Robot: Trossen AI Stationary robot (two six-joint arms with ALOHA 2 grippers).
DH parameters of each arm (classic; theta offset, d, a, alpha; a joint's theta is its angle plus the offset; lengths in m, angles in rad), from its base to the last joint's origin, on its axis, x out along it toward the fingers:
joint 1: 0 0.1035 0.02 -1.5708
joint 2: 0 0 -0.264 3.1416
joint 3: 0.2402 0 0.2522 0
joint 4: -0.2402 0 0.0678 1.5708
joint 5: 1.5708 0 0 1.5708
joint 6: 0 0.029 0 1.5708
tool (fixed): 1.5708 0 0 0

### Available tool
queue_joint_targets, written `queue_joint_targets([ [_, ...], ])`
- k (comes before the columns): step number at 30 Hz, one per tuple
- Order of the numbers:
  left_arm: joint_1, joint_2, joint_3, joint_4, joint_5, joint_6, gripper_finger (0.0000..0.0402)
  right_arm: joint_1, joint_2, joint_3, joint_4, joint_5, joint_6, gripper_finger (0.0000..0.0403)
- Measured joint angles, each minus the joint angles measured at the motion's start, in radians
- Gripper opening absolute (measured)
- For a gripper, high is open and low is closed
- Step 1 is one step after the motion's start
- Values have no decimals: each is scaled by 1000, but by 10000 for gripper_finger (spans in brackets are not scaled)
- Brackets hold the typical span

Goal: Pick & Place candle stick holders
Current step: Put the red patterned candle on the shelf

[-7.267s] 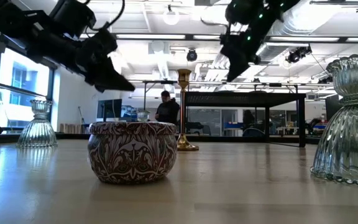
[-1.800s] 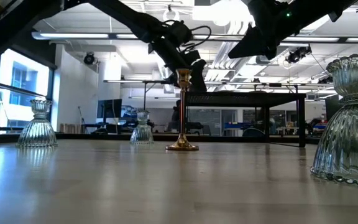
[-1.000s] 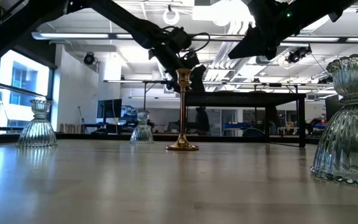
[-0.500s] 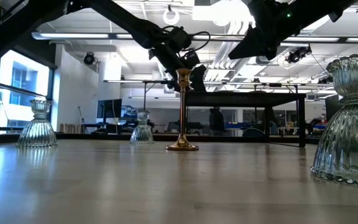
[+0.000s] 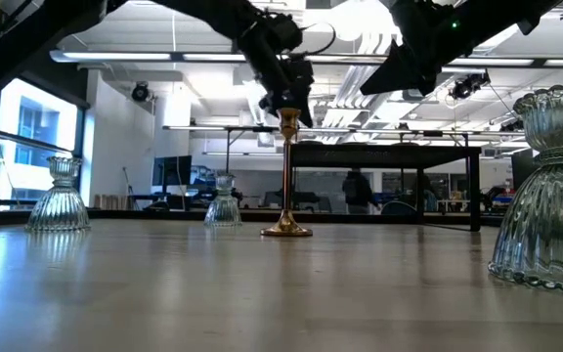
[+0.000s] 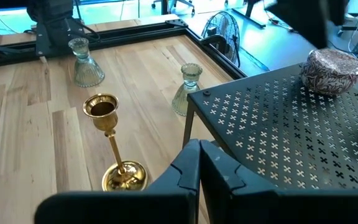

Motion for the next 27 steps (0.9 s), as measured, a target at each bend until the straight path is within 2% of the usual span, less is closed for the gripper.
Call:
queue_joint_targets([
  [3, -24, -3, -5, -79, -73, 17, 226, 0, 0, 0, 0, 0, 1, 0],
  [7, -43, 0, -93, -23, -166, 23, 131, 0, 0, 0, 0, 0, 4, 0],
  [13, -16, 0, -174, 106, -152, -14, 18, 22, 0, 0, -10, 6, 16, 0],
  [15, -8, 0, -187, 134, -147, -23, 5, 27, 0, 0, -15, 6, 12, 0],
  [27, -20, -12, -198, 145, -152, -10, 19, 26, 0, 0, -14, 16, 10, 0],
])
